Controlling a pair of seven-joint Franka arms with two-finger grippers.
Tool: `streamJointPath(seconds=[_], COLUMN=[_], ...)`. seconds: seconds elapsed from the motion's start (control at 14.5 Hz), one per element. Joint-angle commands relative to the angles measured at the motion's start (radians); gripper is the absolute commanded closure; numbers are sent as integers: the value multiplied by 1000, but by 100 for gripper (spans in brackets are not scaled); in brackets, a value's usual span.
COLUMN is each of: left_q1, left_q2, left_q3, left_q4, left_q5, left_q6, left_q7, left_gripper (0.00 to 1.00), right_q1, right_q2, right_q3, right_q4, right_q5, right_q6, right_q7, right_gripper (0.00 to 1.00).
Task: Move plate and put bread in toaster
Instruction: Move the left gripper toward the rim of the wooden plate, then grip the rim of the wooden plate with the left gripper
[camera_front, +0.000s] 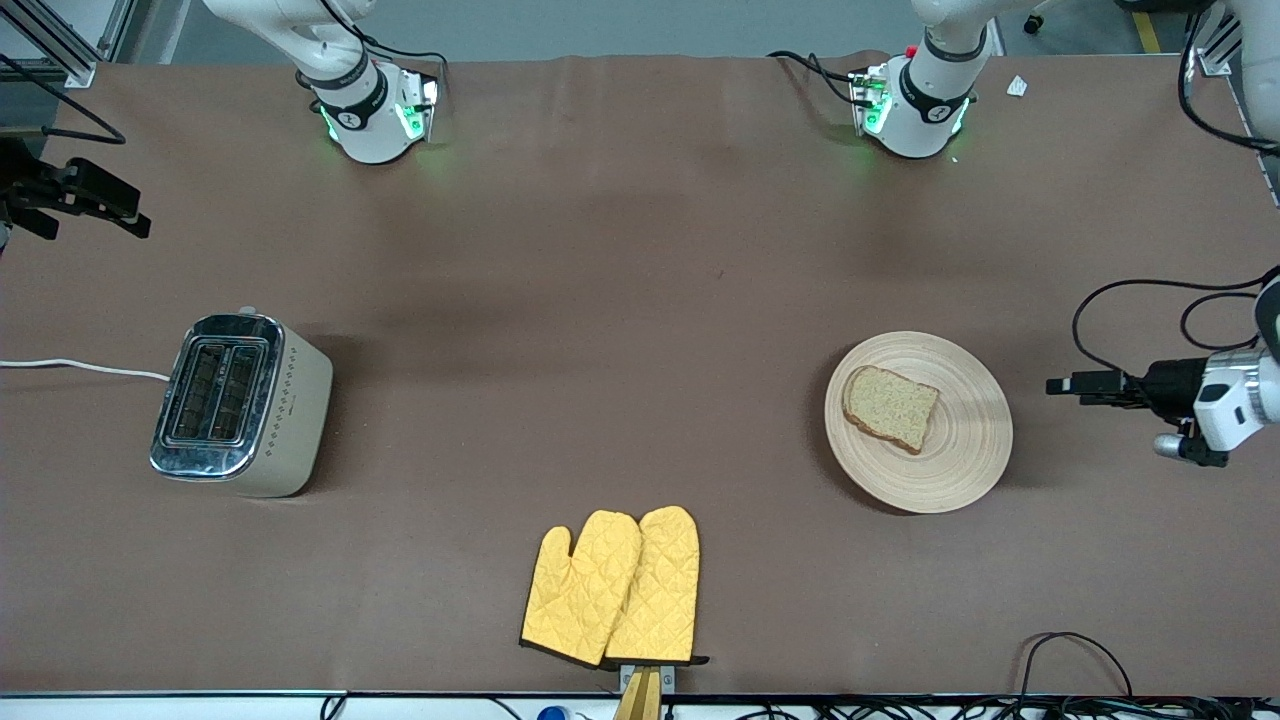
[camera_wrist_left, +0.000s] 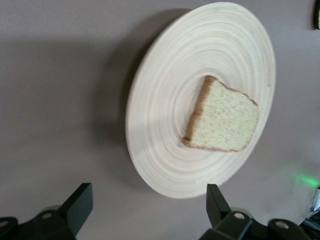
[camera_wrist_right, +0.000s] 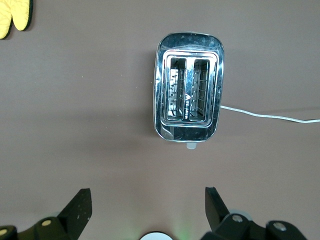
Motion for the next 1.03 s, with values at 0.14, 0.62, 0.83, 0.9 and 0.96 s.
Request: streamJointPath(seconds=[0.14, 0.62, 0.83, 0.9, 0.96], left_q1=[12, 3, 2, 2, 0], left_q2=[126, 224, 224, 224, 227], left_q3=[-6, -13, -13, -13, -13], left_q4=[70, 111, 110, 110, 110], left_q5=[-111, -219, -221, -221, -222], left_q6=[-1, 1, 1, 1, 1], left_q7=[60, 129, 147, 182, 251], left_gripper=[0, 4, 16, 25, 39], right_q1=[-6, -8, -8, -8, -9], right_q2=[0, 0, 0, 0, 0], right_q3=[7, 7, 7, 7, 7], right_q4=[9, 9, 9, 9, 9], right_q5=[-7, -6, -4, -4, -4], right_q6=[-10, -10, -10, -10, -10], right_q7=[-10, -13, -13, -13, -13], right_gripper=[0, 0, 0, 0, 0])
